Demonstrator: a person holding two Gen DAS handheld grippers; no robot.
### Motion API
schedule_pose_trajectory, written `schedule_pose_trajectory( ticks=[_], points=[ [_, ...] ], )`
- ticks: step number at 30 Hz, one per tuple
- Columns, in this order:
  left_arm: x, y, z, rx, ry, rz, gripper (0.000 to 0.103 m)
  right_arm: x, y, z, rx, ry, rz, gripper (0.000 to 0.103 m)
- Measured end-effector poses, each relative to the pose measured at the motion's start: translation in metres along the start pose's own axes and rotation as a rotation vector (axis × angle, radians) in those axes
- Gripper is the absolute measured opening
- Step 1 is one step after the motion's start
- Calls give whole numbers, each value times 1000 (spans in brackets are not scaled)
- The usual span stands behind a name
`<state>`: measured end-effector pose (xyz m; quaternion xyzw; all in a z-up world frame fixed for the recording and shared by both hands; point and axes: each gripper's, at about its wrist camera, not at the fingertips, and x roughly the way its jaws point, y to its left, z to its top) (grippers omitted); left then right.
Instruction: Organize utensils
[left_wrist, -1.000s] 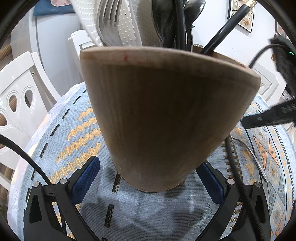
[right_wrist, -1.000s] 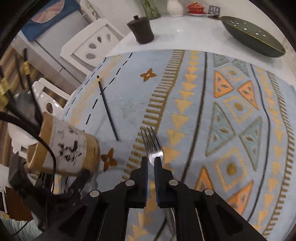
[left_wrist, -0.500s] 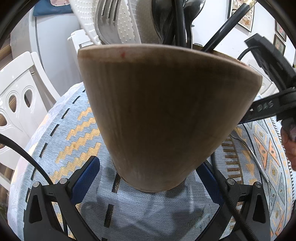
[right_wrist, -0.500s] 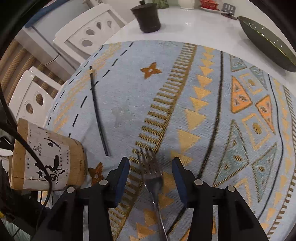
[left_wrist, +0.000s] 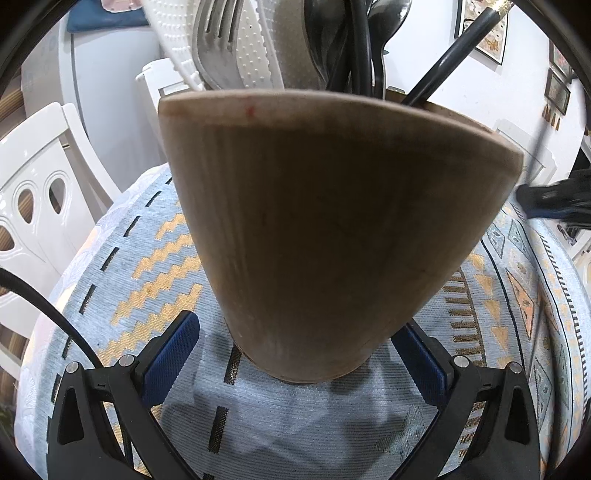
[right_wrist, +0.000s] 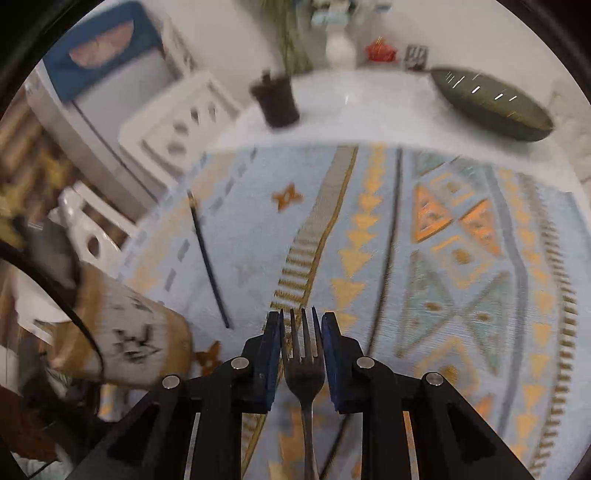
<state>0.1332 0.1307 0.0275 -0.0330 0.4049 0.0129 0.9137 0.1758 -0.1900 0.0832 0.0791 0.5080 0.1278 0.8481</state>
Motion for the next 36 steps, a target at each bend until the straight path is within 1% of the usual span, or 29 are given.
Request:
schedule_pose_trajectory(
  ticks=[2,5,9,12,14,20,21,22,28,31,34,36],
  points=[
    [0,0,0,0,0,0,103,-29,0,-9,5,-48,-2,21],
    [0,0,0,1,0,0,103,-62,11,-27,-5,-95,-25,21],
    [0,0,-1,1,0,1,103,-89,29,-49,-32,-142,-70,21],
    [0,0,-1,1,0,1,103,-100,37,-58,-25,-163,-56,19],
    [0,0,-1,1,0,0,103,-104,41,-60,-15,-168,-30,18],
    [0,0,-1,1,0,0,103,-103,61,-59,-56,-178,-17,15],
    [0,0,-1,1,0,1,103,-103,63,-58,-64,-179,-16,13],
    [0,0,0,1,0,1,103,-103,66,-57,-72,-178,-12,4],
    [0,0,0,1,0,2,103,-89,69,-54,-91,-145,-16,3],
    [0,0,0,1,0,2,103,-85,68,-55,-73,-132,6,3],
    [0,0,0,1,0,2,103,-92,70,-52,-74,-150,5,3],
    [0,0,0,0,0,2,103,-105,73,-45,-84,-174,6,3]
  ],
)
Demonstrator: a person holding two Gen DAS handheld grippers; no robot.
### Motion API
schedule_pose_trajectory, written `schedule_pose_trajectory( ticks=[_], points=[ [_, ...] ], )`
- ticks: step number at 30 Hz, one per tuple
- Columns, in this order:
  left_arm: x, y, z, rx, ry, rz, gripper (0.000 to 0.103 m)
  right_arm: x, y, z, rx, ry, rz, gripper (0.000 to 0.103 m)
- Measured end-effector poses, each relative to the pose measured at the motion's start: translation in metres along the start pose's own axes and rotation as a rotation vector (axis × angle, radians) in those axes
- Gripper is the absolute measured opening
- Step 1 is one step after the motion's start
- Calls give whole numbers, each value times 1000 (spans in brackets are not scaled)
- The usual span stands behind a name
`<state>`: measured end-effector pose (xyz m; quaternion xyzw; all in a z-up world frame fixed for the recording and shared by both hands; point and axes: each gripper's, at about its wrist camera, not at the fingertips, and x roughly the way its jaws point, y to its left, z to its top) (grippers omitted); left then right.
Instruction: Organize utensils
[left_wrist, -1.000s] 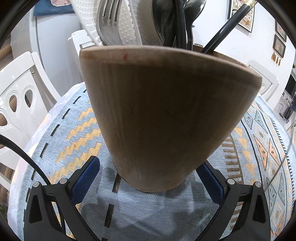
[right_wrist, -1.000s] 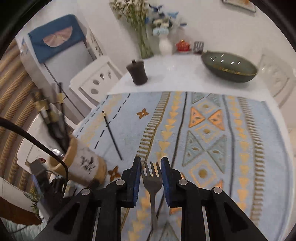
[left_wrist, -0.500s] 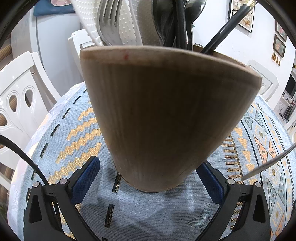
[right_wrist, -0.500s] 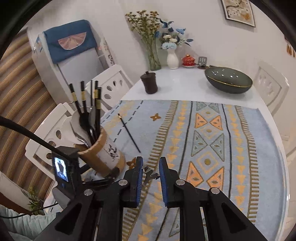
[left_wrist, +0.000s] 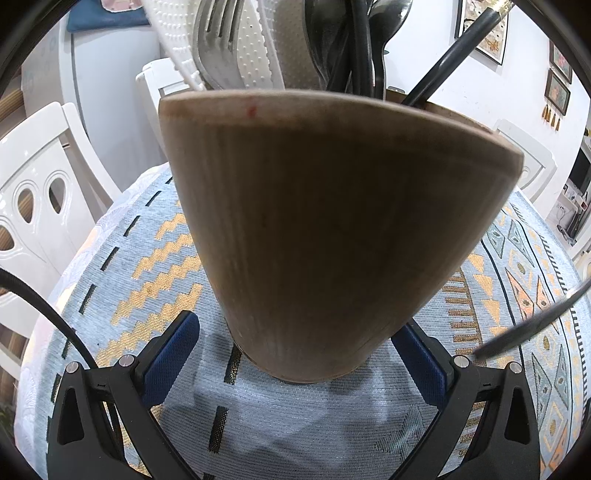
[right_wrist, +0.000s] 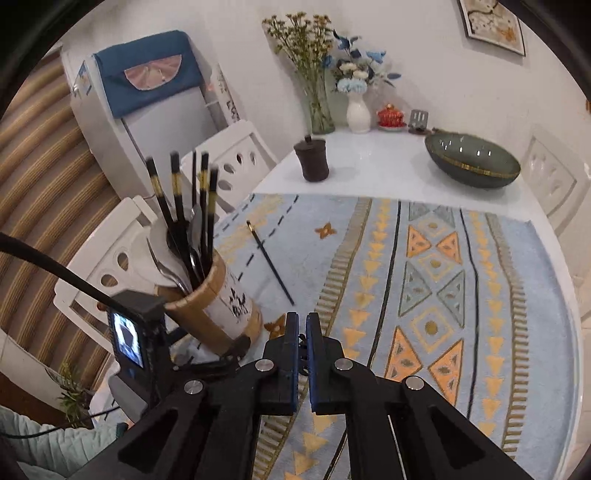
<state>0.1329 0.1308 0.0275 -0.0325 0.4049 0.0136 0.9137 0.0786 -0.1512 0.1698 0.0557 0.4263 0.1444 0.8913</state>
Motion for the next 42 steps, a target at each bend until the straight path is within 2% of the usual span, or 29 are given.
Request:
schedule_pose_trajectory(
  ticks=[9,15,26,33,39,42],
  points=[
    [-5,2,-3,-1,-23,-4,103,-75,34,62,-134,-201,41,3],
    [-12,1,-7,0,-46,-8,103,-85,63,91,-214,-276,89,3],
    [-15,5,-8,-3,-44,-14,103,-34,107,100,-305,-199,150,3],
    [-14,5,-8,-4,-42,-14,103,-22,116,106,-319,-204,166,3],
    [-12,5,-6,-3,-39,-13,103,-23,100,107,-264,-192,170,3],
    [-11,5,-5,-4,-39,-13,103,-17,69,107,-154,-148,154,4]
  ],
)
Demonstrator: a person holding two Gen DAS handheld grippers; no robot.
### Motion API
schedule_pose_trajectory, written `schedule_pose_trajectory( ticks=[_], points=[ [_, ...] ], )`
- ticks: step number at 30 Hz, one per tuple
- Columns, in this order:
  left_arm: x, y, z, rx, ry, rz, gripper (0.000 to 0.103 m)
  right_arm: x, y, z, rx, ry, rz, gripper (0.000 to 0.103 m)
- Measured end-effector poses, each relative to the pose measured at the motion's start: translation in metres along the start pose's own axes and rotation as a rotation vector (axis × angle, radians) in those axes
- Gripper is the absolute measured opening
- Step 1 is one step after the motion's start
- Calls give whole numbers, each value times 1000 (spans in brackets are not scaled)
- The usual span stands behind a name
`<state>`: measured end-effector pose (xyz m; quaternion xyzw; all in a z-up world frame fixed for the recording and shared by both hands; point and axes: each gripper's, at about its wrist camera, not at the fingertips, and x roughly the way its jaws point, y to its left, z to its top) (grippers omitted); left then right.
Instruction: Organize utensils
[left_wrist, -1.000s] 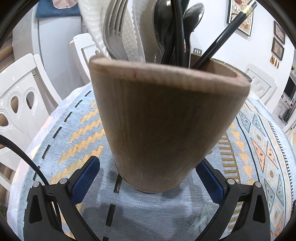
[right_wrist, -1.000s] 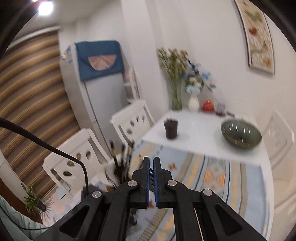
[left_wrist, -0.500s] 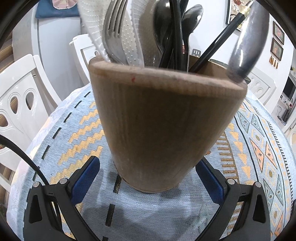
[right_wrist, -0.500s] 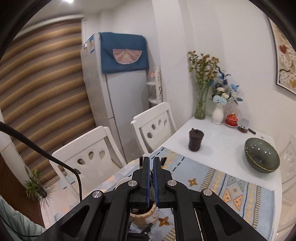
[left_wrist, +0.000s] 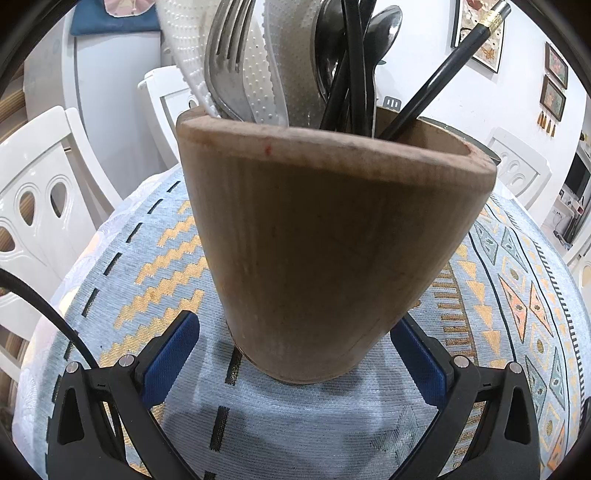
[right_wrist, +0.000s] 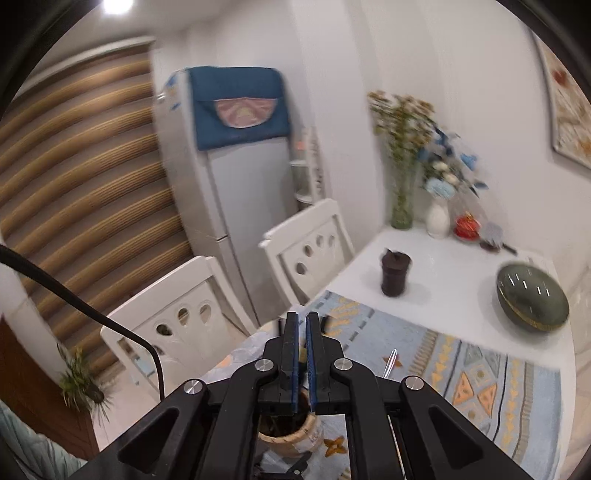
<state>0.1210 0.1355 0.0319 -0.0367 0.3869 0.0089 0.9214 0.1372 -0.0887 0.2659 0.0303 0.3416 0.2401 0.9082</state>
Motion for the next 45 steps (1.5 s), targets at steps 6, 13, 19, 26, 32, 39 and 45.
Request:
schedule_pose_trajectory(
  ticks=[6,13,19,26,32,39,45],
  points=[
    [3,0,1,-2,8,1,103,21,-84,-47,265,143,-45,9],
    [8,-1,2,-1,28,4,103,106,-161,-81,514,319,79,28],
    [10,-5,2,2,32,9,103,197,-179,-86,497,483,125,30],
    [20,-3,6,8,49,16,103,258,-171,-79,292,567,-18,30],
    [28,-8,8,21,62,29,103,285,-142,-77,61,560,-159,21],
    [33,-10,11,20,68,31,103,254,-165,-80,167,460,-27,10],
    [33,-10,10,22,66,32,103,168,-175,-76,213,277,25,10]
  ],
)
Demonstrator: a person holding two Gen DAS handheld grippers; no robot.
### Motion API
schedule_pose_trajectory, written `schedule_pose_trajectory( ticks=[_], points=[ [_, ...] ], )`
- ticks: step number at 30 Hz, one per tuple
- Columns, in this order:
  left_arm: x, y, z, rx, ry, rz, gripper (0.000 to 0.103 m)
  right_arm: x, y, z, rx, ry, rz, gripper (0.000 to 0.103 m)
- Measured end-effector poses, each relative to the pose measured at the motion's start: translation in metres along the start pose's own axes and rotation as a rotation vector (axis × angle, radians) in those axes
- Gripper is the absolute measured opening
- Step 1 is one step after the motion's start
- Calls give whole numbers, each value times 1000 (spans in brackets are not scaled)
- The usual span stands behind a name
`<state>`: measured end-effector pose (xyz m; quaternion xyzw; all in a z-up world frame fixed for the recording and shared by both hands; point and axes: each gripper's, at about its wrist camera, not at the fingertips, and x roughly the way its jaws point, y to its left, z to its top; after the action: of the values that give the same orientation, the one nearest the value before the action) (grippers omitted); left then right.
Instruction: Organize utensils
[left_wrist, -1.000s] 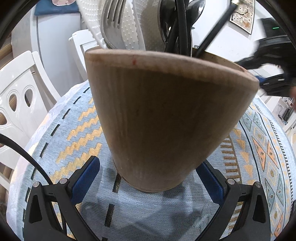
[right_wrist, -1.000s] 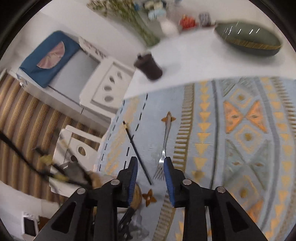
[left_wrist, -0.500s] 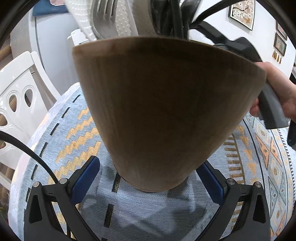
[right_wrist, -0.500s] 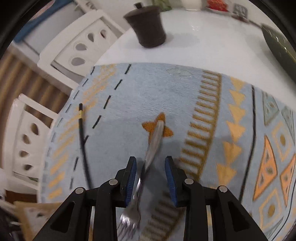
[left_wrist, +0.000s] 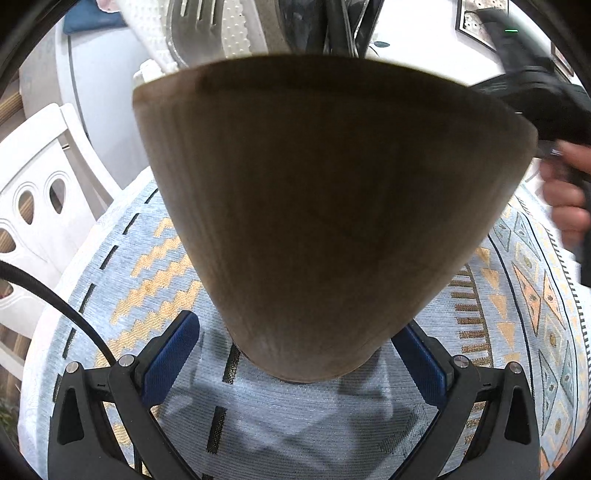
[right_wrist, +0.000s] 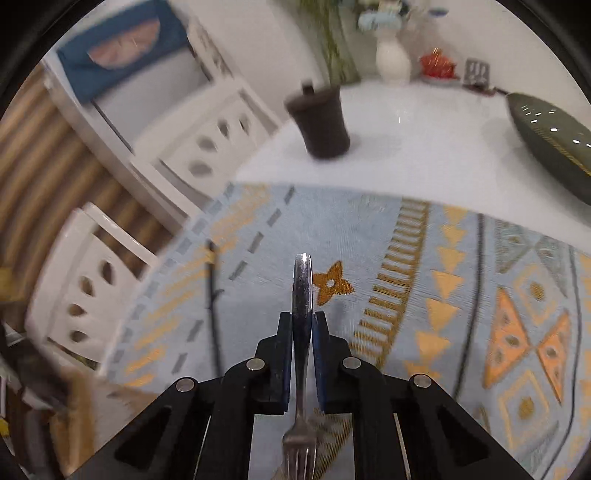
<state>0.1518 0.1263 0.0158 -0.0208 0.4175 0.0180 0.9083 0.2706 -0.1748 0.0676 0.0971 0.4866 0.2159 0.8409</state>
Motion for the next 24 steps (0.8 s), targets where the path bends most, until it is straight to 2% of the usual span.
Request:
schedule_pose_trajectory(
  ticks=[4,9,11,13,16,20,23,24],
  points=[
    [-3,0,-4,3,-7,4,103,-48,5,-20,33,-91,6,10],
    [-4,-1,-7,4,-12,7,103,-90,35,-46,18,-174,-19,9],
    [-4,-2,-8,3,-13,7,103,-104,48,-53,-12,-191,-28,0],
    [-4,-2,-8,4,-13,7,103,-115,61,-53,-43,-216,-39,0],
    [-4,-2,-9,3,-13,6,103,-124,69,-52,-75,-231,-53,0],
    [-6,-3,-8,0,-14,3,103,-120,62,-56,-69,-190,-79,0],
    [-7,-2,-7,0,-13,2,103,-109,45,-62,-19,-98,-72,11],
    [-7,-2,-7,0,-13,2,103,-101,37,-65,-2,-43,-75,32]
  ],
)
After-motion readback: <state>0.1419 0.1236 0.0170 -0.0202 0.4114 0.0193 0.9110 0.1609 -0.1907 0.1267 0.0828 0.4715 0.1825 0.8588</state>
